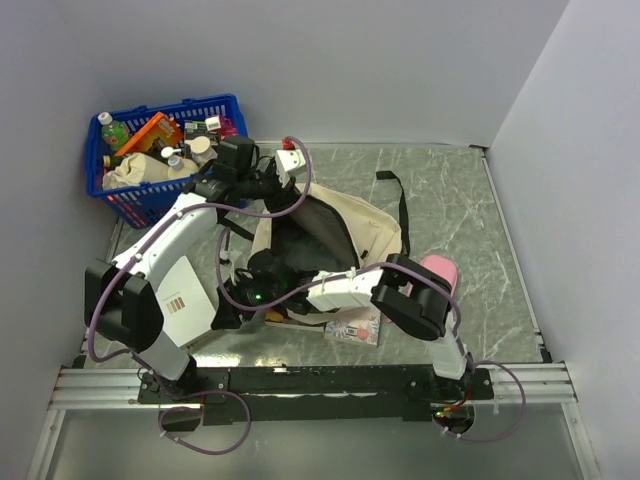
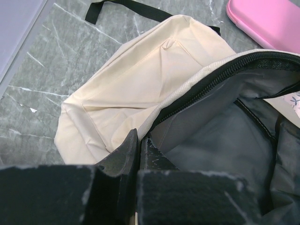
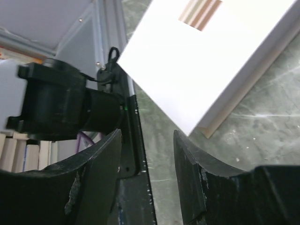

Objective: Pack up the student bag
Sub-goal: Pick up the book from the center of the board.

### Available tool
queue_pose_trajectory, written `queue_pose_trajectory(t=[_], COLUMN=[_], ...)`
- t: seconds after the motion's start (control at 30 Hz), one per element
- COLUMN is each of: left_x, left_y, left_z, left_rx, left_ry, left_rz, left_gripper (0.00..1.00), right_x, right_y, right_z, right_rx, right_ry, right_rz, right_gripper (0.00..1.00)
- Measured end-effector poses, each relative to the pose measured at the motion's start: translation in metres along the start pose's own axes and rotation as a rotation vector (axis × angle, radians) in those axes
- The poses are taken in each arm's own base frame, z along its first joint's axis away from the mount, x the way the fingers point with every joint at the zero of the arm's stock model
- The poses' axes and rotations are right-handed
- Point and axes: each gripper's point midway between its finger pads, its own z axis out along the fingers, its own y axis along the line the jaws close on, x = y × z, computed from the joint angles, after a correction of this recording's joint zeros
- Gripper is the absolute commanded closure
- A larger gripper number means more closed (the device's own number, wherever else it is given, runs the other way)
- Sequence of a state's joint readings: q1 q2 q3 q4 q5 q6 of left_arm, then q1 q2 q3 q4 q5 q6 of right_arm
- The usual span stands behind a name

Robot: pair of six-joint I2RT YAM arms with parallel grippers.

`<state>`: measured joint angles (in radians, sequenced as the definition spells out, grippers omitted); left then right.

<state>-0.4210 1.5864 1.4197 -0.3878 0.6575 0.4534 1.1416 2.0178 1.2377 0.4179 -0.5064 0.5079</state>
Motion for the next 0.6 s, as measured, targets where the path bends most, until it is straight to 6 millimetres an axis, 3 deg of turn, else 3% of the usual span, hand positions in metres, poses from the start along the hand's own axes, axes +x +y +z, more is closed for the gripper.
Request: queue_pose_trajectory(t=[0.47, 0.6], left_x=[-0.005, -0.006], left_y=[-0.003, -0.003], left_z=[0.003, 0.004], left_rx=[0.005, 0.006], left_ry=[-0.012, -0.016], left_rz=[0.008, 0.012], left_gripper=[0.99, 0.99], right_x=[0.001, 0.010], right_y=[-0.032, -0.038], right_z=[0.017, 0.020], right_rx=[0.039, 0.040], right_ry=[0.029, 0.054], right_rz=[0.066, 0.092], right_gripper=[0.46, 0.48])
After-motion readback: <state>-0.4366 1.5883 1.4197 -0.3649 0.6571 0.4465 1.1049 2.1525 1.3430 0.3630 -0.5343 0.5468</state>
